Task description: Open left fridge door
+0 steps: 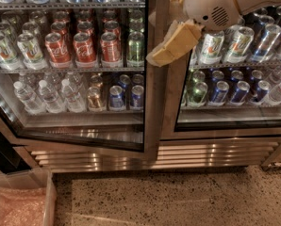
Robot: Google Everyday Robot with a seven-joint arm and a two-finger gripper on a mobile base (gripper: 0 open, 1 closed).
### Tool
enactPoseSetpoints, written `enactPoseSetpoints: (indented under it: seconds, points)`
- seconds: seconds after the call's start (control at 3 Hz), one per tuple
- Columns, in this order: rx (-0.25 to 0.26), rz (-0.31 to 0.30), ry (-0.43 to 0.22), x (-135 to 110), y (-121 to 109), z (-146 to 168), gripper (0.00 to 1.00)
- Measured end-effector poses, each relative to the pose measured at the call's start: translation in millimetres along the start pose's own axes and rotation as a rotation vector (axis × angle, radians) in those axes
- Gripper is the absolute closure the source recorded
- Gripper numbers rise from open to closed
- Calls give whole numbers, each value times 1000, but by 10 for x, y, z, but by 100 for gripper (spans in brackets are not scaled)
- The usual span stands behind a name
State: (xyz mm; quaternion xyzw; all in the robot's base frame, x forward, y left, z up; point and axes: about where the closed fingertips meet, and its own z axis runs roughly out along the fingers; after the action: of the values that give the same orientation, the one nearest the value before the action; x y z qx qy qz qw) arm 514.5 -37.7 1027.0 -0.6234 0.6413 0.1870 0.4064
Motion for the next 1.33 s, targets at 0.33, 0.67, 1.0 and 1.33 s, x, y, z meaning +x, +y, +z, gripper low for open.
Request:
enactPoseSetpoints:
  seconds: [0.33, 0.67, 1.0, 1.33]
  points:
    - [42, 18, 2, -2, 243, -191, 22]
    - [122, 41, 20, -20, 541, -467, 22]
    - [134, 48, 28, 0, 579, -518, 19]
    - [134, 48, 28, 0, 579, -518, 7]
